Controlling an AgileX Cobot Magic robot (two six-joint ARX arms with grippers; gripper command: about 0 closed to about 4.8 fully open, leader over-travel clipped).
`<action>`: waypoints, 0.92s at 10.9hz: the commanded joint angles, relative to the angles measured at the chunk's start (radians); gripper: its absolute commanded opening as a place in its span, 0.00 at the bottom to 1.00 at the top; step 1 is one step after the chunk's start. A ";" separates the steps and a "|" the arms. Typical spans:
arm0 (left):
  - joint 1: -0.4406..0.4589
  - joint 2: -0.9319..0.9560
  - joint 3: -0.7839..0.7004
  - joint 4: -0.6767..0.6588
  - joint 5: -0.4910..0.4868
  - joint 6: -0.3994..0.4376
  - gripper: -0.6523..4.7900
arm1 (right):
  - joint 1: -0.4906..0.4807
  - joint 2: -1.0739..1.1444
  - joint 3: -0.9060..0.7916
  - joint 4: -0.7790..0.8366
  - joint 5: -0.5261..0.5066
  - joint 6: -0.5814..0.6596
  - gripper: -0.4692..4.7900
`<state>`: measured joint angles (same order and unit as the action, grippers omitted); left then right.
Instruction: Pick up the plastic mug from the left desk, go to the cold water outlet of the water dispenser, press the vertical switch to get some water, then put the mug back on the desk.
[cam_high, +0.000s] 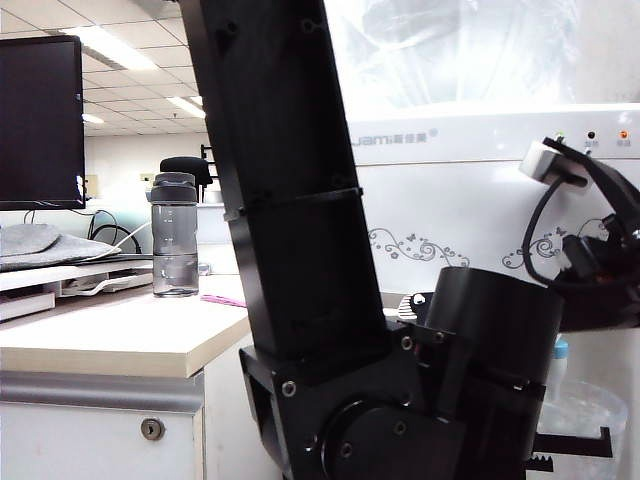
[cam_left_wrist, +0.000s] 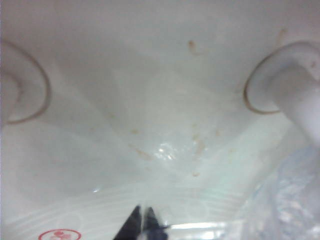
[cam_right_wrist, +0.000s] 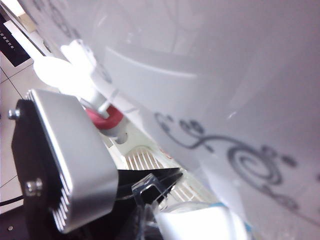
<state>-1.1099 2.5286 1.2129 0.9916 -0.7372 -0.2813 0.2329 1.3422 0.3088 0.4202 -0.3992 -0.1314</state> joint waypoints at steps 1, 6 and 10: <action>-0.002 -0.010 0.008 0.057 -0.007 -0.006 0.11 | -0.003 -0.126 0.003 -0.050 0.042 0.027 0.09; -0.002 -0.010 0.008 0.057 -0.006 -0.006 0.11 | -0.003 -0.357 0.003 -0.179 0.085 0.027 0.09; -0.002 -0.010 0.006 0.057 -0.007 -0.006 0.11 | -0.010 -0.455 0.003 -0.201 0.119 0.027 0.09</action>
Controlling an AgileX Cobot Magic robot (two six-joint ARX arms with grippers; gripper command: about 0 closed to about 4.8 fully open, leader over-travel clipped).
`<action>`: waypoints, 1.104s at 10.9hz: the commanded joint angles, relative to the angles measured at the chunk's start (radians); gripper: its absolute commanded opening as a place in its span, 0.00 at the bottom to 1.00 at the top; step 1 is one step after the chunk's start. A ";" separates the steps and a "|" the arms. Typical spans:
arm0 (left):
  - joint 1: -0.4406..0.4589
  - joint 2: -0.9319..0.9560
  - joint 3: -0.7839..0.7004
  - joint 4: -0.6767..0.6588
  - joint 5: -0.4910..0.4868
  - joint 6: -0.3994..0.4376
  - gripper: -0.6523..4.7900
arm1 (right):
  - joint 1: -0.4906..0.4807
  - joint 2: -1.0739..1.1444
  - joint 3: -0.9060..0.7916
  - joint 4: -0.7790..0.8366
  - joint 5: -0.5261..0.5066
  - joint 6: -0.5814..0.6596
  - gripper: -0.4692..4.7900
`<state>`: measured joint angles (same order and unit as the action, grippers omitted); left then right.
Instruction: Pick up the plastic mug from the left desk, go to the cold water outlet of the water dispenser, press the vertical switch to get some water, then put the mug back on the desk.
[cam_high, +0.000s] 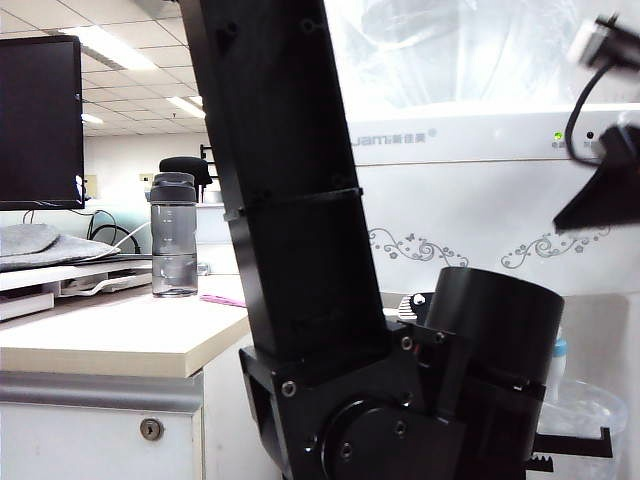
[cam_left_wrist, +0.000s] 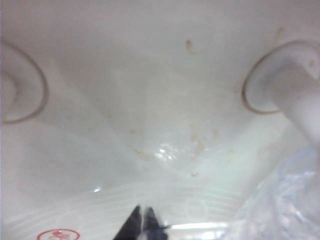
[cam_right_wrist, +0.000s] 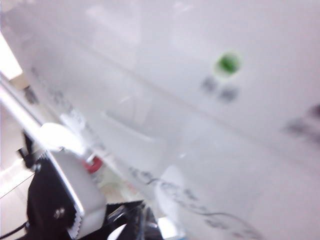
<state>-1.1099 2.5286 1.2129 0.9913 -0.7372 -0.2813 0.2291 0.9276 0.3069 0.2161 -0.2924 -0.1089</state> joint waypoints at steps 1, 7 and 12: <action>-0.002 -0.010 0.006 0.057 -0.003 -0.006 0.11 | -0.006 -0.054 0.005 0.002 0.024 0.004 0.09; -0.005 -0.010 -0.001 0.016 0.045 -0.006 0.11 | -0.007 -0.079 0.011 0.005 0.056 0.004 0.09; -0.025 -0.010 -0.001 0.019 0.064 -0.006 0.11 | -0.008 -0.079 0.013 0.006 0.076 0.004 0.09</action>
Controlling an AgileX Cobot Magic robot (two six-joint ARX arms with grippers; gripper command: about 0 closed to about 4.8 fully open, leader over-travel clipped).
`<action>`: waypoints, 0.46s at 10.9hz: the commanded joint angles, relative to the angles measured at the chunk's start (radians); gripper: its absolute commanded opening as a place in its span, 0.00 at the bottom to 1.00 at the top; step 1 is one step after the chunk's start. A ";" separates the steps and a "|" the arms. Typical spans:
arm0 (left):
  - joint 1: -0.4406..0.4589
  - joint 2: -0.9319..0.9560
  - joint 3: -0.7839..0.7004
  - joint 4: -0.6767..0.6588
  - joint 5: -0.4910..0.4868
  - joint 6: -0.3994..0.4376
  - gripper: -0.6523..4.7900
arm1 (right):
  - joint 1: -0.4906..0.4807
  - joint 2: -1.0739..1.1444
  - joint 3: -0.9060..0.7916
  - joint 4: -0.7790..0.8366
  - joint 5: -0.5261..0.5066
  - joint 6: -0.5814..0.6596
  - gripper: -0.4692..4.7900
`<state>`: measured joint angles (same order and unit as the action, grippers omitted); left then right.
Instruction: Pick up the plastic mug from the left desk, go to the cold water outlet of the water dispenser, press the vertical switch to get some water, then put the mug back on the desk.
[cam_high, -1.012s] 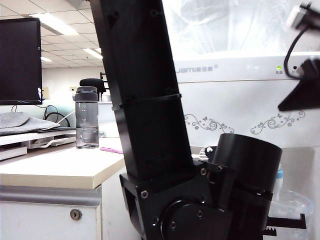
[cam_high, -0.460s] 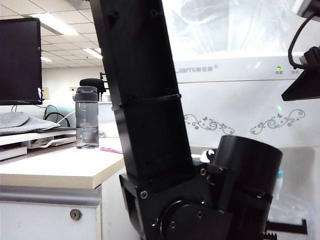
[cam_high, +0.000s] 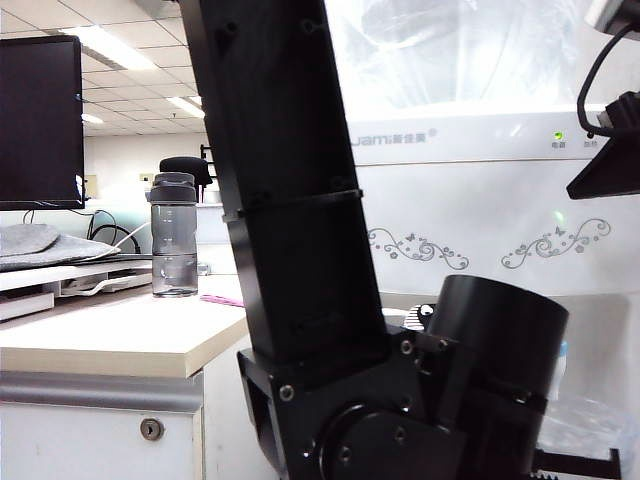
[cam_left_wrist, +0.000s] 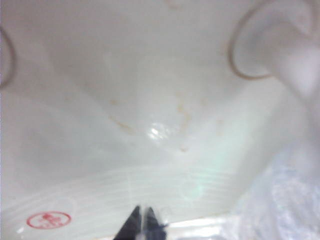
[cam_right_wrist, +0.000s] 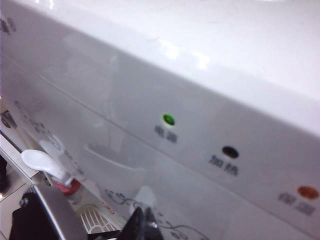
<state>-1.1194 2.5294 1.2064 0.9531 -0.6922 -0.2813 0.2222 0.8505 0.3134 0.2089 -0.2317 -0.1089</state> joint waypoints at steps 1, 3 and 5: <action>-0.023 -0.011 0.006 0.058 0.019 -0.006 0.11 | -0.012 -0.002 0.006 0.014 0.015 0.004 0.09; -0.028 -0.011 0.006 0.066 0.018 0.001 0.11 | -0.031 -0.002 0.006 0.019 0.013 0.004 0.09; -0.028 -0.011 0.006 0.065 0.019 0.000 0.11 | -0.063 -0.002 0.008 0.035 0.009 0.004 0.09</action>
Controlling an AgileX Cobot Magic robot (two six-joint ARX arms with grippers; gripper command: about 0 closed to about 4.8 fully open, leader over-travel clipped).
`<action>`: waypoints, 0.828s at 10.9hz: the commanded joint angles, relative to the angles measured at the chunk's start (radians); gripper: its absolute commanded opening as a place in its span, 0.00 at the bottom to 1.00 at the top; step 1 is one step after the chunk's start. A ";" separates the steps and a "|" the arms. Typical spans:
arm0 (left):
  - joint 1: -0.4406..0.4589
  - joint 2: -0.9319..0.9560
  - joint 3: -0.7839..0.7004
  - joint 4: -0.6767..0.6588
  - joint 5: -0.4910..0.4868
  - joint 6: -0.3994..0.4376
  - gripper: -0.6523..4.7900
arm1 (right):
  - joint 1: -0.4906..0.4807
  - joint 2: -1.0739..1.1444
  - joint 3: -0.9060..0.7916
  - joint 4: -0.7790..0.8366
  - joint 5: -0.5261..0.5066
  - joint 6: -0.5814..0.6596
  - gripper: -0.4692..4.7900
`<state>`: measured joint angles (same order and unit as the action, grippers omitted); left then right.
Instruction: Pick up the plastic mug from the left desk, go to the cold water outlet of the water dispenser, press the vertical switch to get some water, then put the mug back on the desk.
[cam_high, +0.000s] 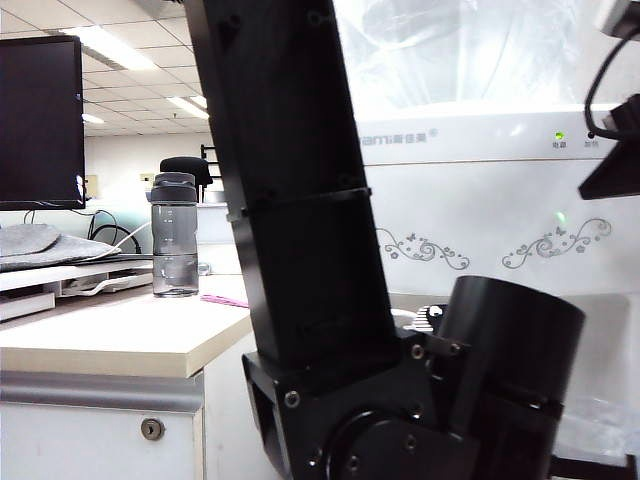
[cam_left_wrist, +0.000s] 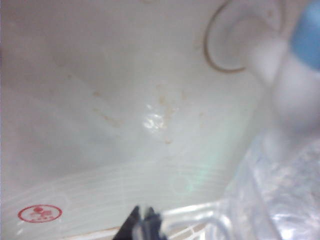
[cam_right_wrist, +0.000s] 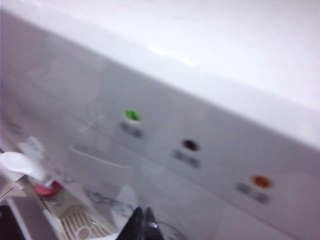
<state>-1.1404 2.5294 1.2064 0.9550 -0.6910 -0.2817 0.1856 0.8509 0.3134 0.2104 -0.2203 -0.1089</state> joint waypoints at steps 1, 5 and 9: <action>-0.007 -0.011 0.006 0.054 0.018 0.001 0.11 | -0.039 -0.003 0.014 0.033 -0.011 0.004 0.09; -0.006 -0.010 0.006 0.025 0.018 -0.027 0.11 | -0.045 -0.003 0.031 0.034 -0.019 0.004 0.09; -0.005 -0.010 0.006 0.011 0.023 -0.032 0.11 | -0.045 -0.003 0.031 0.033 -0.019 0.004 0.09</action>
<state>-1.1473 2.5301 1.2064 0.9173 -0.6647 -0.2943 0.1410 0.8505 0.3378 0.2184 -0.2394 -0.1089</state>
